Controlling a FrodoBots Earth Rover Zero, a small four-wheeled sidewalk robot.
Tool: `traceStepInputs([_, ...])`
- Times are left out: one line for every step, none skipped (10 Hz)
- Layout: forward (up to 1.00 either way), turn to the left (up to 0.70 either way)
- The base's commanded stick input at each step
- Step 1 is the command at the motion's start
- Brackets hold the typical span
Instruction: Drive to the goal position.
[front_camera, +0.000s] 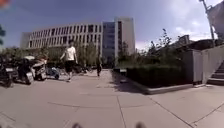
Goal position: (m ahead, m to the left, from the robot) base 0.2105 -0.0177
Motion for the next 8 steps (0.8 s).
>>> traceStepInputs([0.05, -0.52])
traceStepInputs([0.0, -0.7])
traceStepInputs([0.0, -0.7])
traceStepInputs([0.2, -0.68])
traceStepInputs([0.41, -0.52])
traceStepInputs([0.59, -0.2])
traceStepInputs([0.7, 0.0])
traceStepInputs([0.7, 0.01])
